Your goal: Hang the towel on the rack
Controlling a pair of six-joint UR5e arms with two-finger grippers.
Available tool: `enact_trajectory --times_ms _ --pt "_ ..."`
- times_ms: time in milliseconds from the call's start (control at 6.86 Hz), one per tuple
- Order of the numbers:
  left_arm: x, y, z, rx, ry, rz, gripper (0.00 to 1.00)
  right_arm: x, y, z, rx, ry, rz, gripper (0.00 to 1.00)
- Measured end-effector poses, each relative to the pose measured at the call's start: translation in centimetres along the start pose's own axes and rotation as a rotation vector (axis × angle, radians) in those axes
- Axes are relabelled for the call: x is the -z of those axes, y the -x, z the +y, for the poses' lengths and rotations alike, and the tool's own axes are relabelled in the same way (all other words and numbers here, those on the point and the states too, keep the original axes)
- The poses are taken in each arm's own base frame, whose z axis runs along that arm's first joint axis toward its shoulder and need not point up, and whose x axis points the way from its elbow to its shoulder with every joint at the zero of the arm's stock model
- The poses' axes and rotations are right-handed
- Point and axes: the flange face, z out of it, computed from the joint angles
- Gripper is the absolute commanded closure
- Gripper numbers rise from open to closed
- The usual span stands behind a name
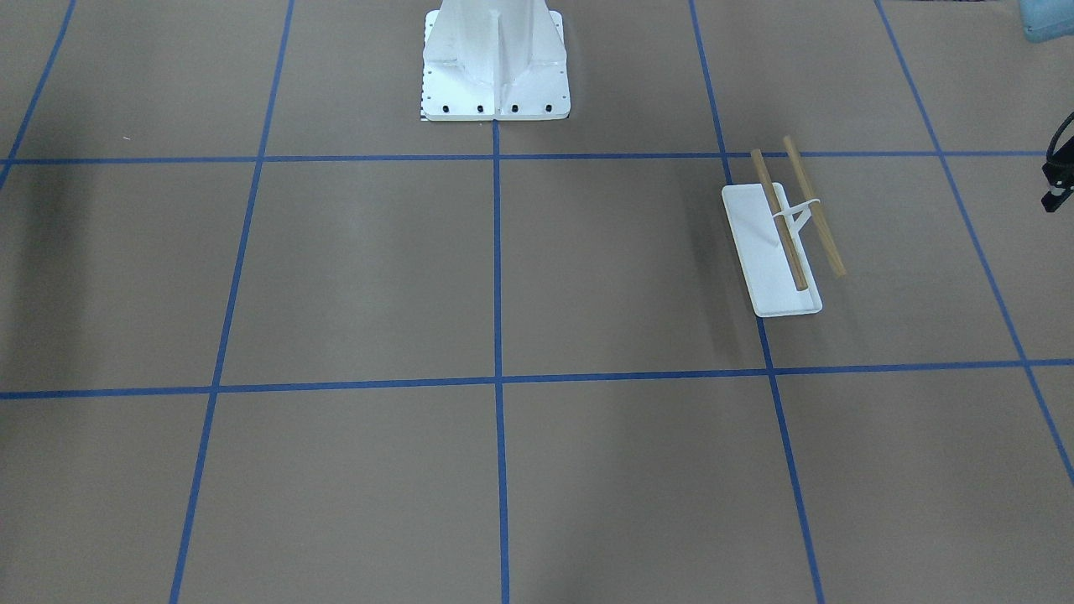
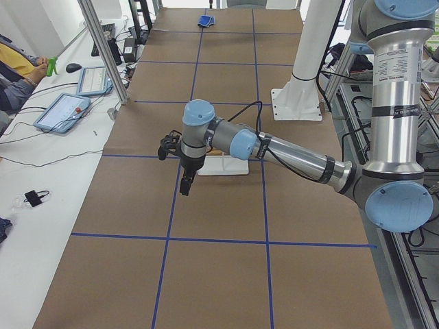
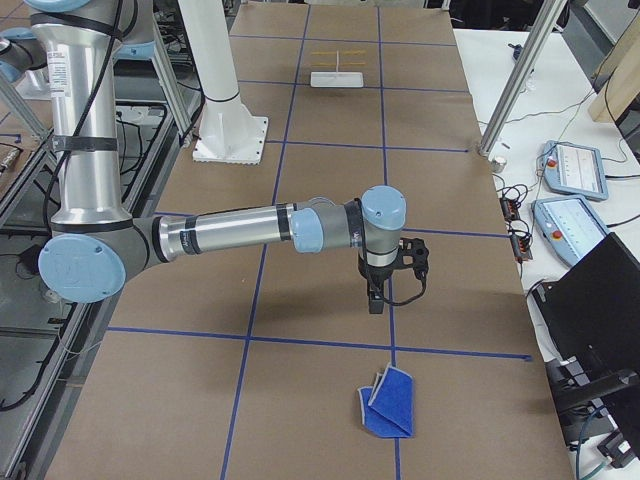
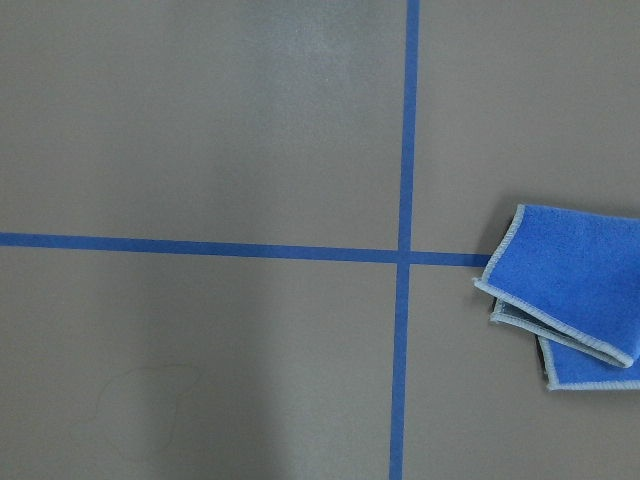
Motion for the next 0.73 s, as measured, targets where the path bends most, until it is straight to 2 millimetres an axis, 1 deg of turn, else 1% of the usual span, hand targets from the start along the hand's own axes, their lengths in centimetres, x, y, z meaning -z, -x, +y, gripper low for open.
enact_trajectory --times_ms 146,291,437,583,728 --pt "-0.2 0.2 0.0 0.004 0.004 -0.001 0.02 0.1 1.4 0.0 0.014 -0.002 -0.006 0.0" --pt "-0.3 0.2 0.0 0.005 0.004 -0.001 0.02 -0.2 3.9 -0.2 0.026 -0.001 0.002 0.0" --pt "-0.3 0.2 0.0 0.005 0.004 -0.001 0.02 -0.5 6.5 -0.1 0.025 -0.002 0.016 0.08" --pt "-0.3 0.2 0.0 0.005 0.005 -0.001 0.02 -1.0 7.9 0.5 0.032 -0.007 0.016 0.05" --pt "-0.5 0.3 0.0 0.006 0.007 -0.001 0.02 -2.3 7.6 1.2 0.105 -0.02 0.027 0.03"
